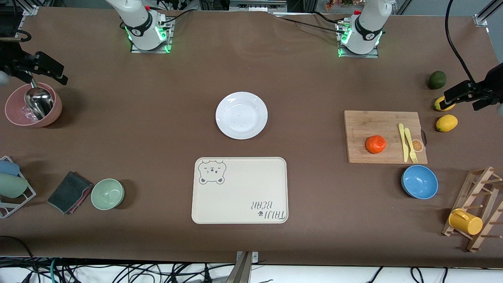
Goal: Place orange and plate with both arms
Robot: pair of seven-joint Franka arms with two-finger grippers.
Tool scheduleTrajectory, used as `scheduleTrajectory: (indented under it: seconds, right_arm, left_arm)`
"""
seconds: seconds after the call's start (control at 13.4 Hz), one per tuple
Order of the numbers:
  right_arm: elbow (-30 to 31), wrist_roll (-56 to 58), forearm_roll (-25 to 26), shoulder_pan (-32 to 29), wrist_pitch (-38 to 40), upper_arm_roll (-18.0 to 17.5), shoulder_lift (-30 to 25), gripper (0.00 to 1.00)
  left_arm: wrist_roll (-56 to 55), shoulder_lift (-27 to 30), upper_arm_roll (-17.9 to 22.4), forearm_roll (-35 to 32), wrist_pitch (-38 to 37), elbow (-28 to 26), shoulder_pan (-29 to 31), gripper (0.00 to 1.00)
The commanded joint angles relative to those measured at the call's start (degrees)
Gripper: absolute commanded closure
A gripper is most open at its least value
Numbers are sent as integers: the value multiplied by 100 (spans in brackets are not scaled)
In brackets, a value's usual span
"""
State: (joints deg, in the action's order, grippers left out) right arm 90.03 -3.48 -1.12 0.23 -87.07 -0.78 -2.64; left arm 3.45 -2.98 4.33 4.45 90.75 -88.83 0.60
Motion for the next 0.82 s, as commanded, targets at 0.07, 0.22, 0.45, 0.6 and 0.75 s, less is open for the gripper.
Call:
scheduleTrajectory:
  seconds: [0.07,0.22,0.45,0.6,0.75]
  right_arm:
    - [-179,-119,129,-5,51,-10,88,0]
    - [-179,-109,199,-32,7,8,263,0]
    - [-162,-83,621,-5,94,-1,247,0]
    - [-153,-83,578,-5,251,-1,246,0]
    - [-118,-92,560,-5,314,-19,246,0]
  left_arm:
    - [68,35,-19,135,-75,-3,45,0]
    - [76,9,-28,135,-101,-3,37,0]
    - [85,0,-28,135,-181,-12,37,0]
    - [85,-18,-28,135,-189,-12,28,0]
    - [94,-27,-28,135,-189,-12,37,0]
